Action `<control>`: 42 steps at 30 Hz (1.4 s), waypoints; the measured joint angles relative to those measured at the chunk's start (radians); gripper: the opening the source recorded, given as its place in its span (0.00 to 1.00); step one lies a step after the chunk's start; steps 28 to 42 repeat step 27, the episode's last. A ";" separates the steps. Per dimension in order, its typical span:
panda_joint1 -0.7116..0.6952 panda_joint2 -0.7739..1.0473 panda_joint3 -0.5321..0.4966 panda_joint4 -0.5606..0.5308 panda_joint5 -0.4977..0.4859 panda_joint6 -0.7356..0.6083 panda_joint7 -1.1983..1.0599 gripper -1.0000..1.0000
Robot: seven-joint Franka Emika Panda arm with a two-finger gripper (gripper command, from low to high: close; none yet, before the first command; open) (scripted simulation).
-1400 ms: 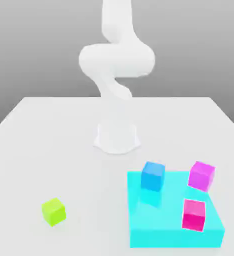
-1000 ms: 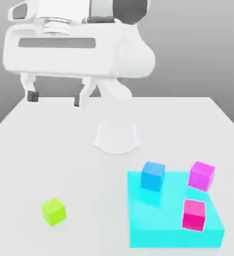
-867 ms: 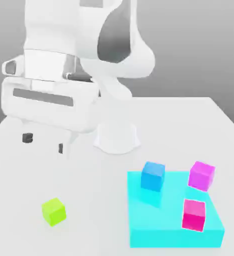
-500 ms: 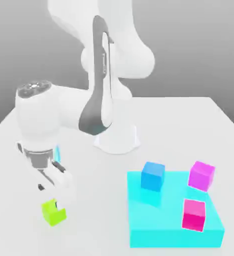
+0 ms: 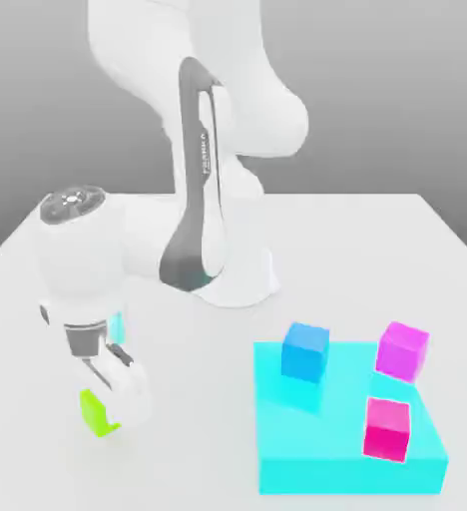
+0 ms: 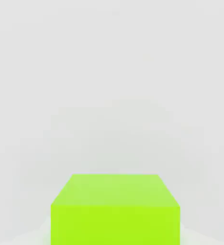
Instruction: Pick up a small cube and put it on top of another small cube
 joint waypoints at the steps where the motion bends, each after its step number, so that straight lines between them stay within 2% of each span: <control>1: 0.014 -0.036 0.010 -0.010 -0.008 -0.026 0.014 0.00; 8: 0.187 -0.287 0.118 -0.094 0.000 -0.191 0.094 0.00; 17: 0.427 -0.608 0.267 -0.205 0.120 -0.398 0.125 0.00; 19: 0.447 -0.597 0.286 -0.223 0.131 -0.369 0.129 0.00; 23: 0.440 -0.473 0.311 -0.251 0.128 -0.218 0.138 0.00; 24: 0.437 -0.440 0.316 -0.257 0.126 -0.179 0.140 1.00; 42: 0.437 -0.440 0.316 -0.257 0.126 -0.179 0.140 1.00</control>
